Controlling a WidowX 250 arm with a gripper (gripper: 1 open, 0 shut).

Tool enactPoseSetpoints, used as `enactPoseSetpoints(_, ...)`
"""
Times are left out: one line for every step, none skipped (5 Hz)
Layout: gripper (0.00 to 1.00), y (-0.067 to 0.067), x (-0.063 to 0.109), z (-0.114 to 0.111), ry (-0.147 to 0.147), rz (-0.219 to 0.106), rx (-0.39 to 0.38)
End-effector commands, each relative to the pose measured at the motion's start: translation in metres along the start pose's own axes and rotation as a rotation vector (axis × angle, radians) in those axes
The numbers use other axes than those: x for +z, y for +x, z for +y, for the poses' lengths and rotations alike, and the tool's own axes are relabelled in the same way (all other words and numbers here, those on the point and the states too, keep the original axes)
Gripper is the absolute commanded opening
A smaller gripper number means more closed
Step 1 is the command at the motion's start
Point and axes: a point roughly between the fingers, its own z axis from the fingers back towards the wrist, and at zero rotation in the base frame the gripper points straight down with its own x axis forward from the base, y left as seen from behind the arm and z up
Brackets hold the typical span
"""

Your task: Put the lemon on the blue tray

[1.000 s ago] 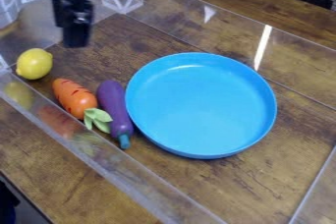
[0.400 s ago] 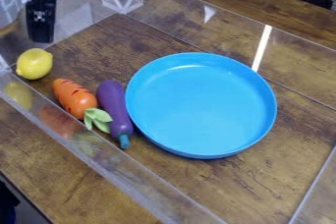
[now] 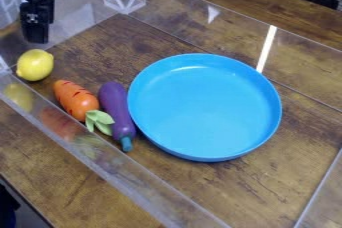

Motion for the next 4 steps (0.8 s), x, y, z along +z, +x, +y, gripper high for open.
enactPoseSetpoints(1.0,-0.008,0.026,0.005,0.067,-0.035,-0.011)
enactPoseSetpoints(1.0,-0.006,0.018,0.008,0.068,-0.045,-0.08)
enactPoseSetpoints(1.0,-0.004,0.009,0.01,0.067,-0.053,-0.144)
enactPoseSetpoints(1.0,0.001,0.005,0.01,0.059,-0.062,-0.168)
